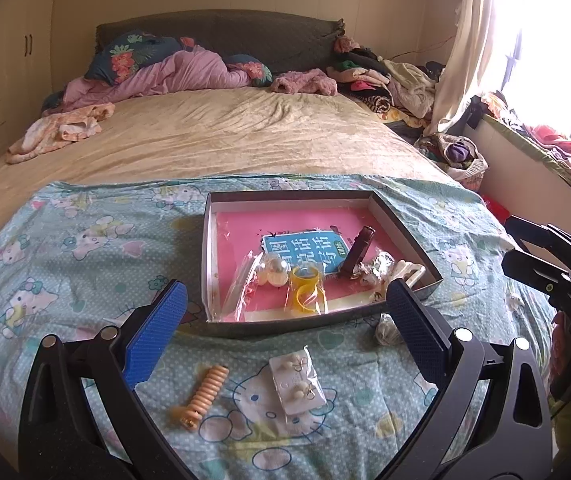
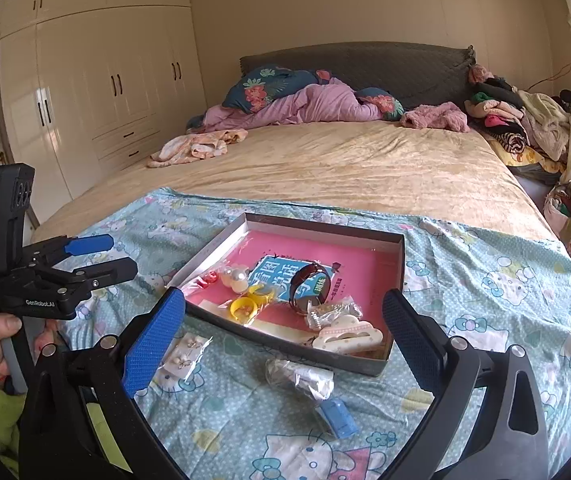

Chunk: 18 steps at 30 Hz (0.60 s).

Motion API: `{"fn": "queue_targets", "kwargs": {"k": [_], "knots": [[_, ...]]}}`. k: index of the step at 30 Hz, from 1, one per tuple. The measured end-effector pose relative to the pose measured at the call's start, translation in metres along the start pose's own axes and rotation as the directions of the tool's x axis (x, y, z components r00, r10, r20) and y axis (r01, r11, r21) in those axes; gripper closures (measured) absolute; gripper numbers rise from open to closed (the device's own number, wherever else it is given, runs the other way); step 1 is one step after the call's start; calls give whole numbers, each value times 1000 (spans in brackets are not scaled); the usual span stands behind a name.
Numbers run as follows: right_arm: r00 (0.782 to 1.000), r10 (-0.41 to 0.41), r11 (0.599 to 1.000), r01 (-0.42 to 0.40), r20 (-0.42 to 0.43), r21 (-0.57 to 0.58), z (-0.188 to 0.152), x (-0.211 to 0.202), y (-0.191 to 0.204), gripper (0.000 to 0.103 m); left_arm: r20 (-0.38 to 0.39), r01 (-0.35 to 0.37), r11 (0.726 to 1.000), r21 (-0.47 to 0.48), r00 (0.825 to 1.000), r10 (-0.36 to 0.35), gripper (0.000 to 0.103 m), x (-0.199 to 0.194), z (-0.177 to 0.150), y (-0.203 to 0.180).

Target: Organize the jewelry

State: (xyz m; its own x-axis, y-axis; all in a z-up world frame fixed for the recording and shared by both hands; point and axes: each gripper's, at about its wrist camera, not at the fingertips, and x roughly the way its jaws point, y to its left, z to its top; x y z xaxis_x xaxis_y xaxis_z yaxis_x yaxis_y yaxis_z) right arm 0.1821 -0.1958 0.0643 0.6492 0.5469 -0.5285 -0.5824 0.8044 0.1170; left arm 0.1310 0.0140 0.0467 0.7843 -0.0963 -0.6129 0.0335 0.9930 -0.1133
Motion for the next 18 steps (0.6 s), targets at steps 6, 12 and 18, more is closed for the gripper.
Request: {"fn": "queue_targets", "kwargs": {"k": [6,12,18], "knots": [[1000,4,1000,-4,-4,2,-9,-4,5,5,2,-12,1000,4,1000,12,10,-9,-11,1],[1000,5,1000,-4,-28,12,-21,-4,6,5,-12,-20,1000,5,1000,20,10,-11,-24,2],[998,6,1000,-5,-55,16,-32,-1,7,5,-38,-38,999,0,999,38,10,-8,-37,7]]}}
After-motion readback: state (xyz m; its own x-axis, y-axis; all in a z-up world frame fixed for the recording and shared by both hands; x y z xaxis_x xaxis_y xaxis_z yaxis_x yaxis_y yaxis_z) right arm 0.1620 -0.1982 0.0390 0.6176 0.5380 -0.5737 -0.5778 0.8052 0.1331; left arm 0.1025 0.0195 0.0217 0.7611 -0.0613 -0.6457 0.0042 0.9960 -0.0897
